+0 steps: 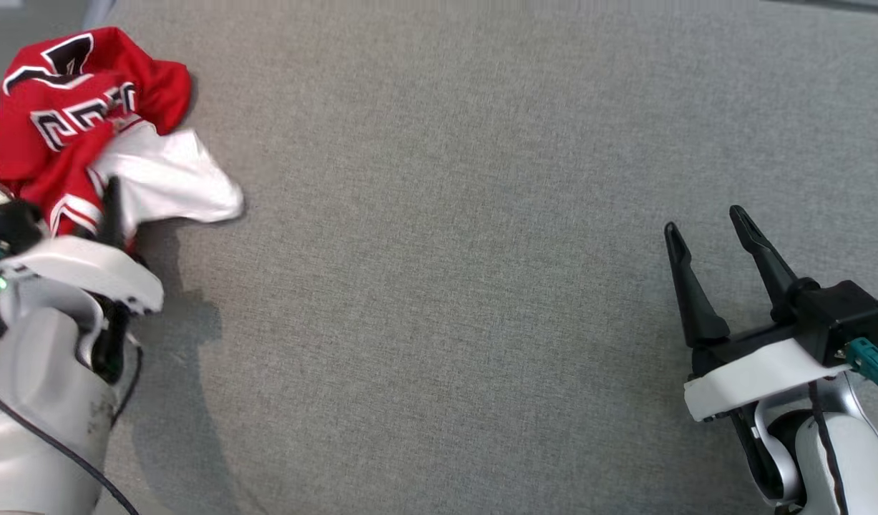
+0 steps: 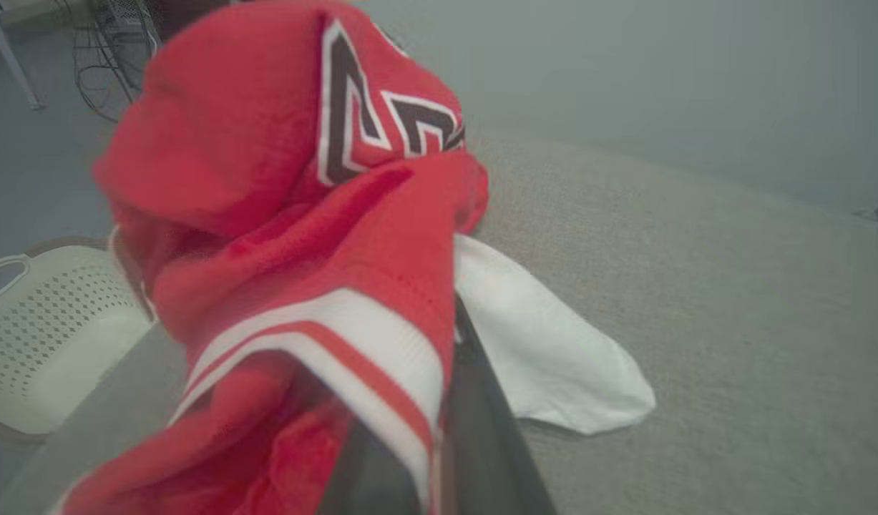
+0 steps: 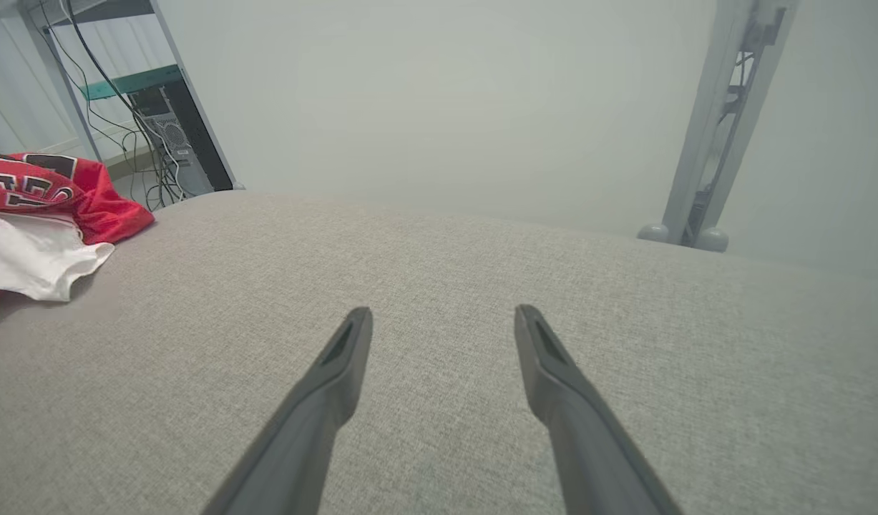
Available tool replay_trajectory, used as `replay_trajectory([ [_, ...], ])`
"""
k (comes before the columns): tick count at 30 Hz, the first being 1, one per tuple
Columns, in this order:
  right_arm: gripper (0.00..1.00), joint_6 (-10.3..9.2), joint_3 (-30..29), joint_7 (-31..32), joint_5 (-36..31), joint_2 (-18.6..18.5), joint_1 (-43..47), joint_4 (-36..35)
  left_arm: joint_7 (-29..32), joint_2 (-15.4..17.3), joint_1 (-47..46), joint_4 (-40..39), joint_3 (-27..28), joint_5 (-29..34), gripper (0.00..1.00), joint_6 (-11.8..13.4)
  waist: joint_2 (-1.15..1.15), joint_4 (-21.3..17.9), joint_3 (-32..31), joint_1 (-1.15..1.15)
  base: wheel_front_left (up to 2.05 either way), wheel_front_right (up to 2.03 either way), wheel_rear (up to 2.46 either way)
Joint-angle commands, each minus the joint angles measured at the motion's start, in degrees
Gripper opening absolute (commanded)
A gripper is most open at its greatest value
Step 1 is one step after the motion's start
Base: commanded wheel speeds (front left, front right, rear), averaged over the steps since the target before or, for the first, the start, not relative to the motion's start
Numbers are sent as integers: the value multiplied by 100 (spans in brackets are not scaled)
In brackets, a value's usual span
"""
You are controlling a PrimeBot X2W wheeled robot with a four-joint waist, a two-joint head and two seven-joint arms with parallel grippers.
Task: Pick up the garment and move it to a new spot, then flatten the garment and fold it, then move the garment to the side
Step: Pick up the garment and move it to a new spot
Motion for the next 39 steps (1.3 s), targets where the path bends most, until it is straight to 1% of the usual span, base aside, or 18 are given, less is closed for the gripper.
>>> replay_trajectory([
  [1,100,1,-45,-66,31,0,79,26,-44,108,-47,-283,130,79,0,61,0,-32,-146,0,0,0,0],
  [2,100,1,-90,-119,51,43,125,68,-39,165,181,-788,341,215,0,191,0,-59,-284,0,0,0,0],
  [7,100,1,-192,-247,106,149,290,170,-41,179,857,-2109,797,638,0,478,0,-191,-689,0,0,0,0],
  [13,100,1,-224,-388,197,250,510,317,-42,70,1859,-3408,959,1072,0,729,0,-468,-1121,0,0,0,0],
  [18,100,1,-209,-473,262,290,646,402,4,50,2493,-4139,821,1252,0,873,0,-793,-1342,0,0,0,0],
  [26,100,1,-199,-579,422,302,838,493,446,75,3152,-5335,525,1501,0,1099,0,-1381,-1601,0,0,0,0],
  [28,100,1,-195,-594,465,301,875,499,551,69,3265,-5639,423,1563,0,1125,0,-1528,-1650,0,0,0,0],
  [29,100,1,-195,-594,465,301,875,499,551,69,3265,-5639,423,1563,0,1125,0,-1528,-1650,0,0,0,0],
  [33,100,1,-168,-618,520,302,827,469,751,55,3394,-6231,218,1665,0,1153,0,-1868,-1613,0,0,0,0],
  [39,100,1,-99,-666,610,301,698,421,1049,-16,3309,-6862,-196,1808,0,1069,0,-2455,-1386,0,0,0,0],
])
